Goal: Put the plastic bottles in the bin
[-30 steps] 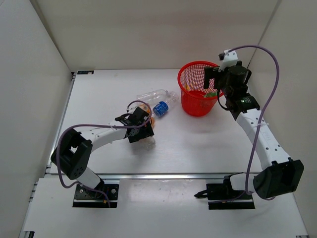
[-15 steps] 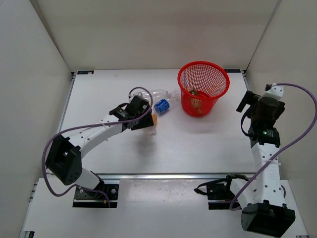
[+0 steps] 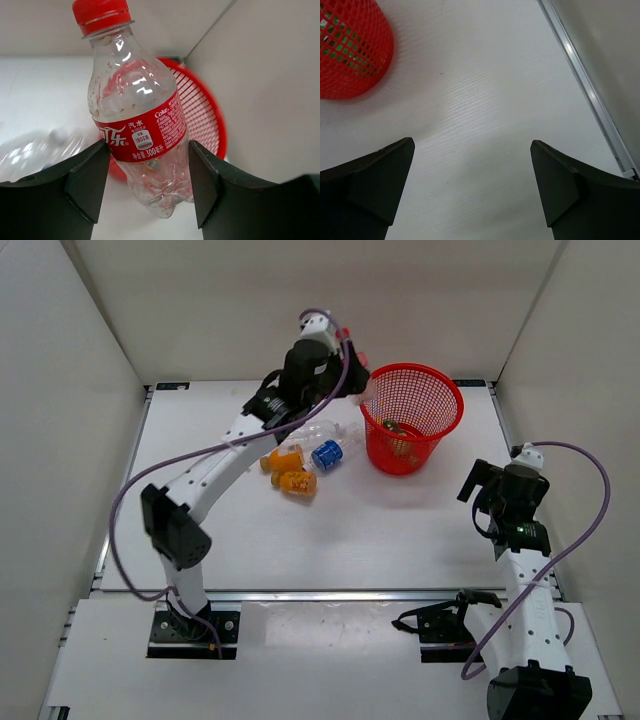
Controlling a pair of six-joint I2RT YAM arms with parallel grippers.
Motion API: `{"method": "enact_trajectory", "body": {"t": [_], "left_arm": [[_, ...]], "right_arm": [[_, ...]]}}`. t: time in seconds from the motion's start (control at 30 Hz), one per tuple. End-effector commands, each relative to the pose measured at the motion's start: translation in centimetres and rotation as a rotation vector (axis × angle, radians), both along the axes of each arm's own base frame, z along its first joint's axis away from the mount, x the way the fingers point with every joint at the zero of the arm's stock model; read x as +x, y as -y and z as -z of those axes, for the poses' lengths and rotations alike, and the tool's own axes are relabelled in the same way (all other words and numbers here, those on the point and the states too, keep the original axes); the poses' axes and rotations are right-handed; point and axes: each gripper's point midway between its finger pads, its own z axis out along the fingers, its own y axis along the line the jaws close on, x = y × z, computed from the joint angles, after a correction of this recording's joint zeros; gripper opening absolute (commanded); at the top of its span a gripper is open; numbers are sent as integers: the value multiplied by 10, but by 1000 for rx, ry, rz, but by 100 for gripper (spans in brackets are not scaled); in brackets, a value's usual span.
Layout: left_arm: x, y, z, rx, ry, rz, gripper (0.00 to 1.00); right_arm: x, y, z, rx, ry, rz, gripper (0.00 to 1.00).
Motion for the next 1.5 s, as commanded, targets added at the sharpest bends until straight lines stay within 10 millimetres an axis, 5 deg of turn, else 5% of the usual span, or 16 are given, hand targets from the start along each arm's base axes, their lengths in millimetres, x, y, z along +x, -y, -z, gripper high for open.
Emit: {"method": "enact_trajectory", "body": {"t": [0.0,0.07,0.2,0.27,0.33,0.4,0.6,0.67,0.7,0.73,0.83,0.9,1.07,1.13,1.27,1.47], "left_arm": [[18,50,-36,-33,137,74,48],[31,62,-67,-86,211,56,47],[43,91,-52,-144,251,121,53],[43,104,-48,-149,246,134,68],[46,124,-29,-118,221,172,98],[35,133,-28,-116,215,220,99],[9,111,-55,-68,250,217,99],[-6,91,-65,-5,261,197,99],[-9,84,-42,59,217,170,98],[-19,72,-59,48,235,156,99],[-38,29,-14,112,119,95,99],[-44,-20,47,202,-21,-9,99],[-89,-136,121,262,-259,-224,99],[-115,-191,171,259,-418,-329,99],[-163,-259,193,169,-471,-498,98],[-214,-308,192,85,-483,-628,99]], "right_arm": [[-2,-7,2,-1,7,-9,99],[-6,-7,6,-12,-3,-4,99],[-7,-10,8,6,-1,-24,100],[-8,-13,11,12,-11,-39,99],[-9,-14,9,0,-7,-52,99],[-9,-18,6,-26,-1,-75,99],[-11,-32,-15,-136,-3,-218,100],[-10,-55,-20,-157,-16,-355,99],[-12,-68,-22,-169,-30,-430,99],[-14,-85,-25,-171,-29,-502,99],[-24,-131,-24,-199,-62,-695,99],[-31,-161,-18,-228,-93,-797,99],[-43,-246,-22,-240,-59,-1116,100],[-42,-280,-20,-182,-50,-1260,99],[-20,-333,-37,-172,53,-1416,99],[15,-399,-1,-200,1,-1565,99]]}}
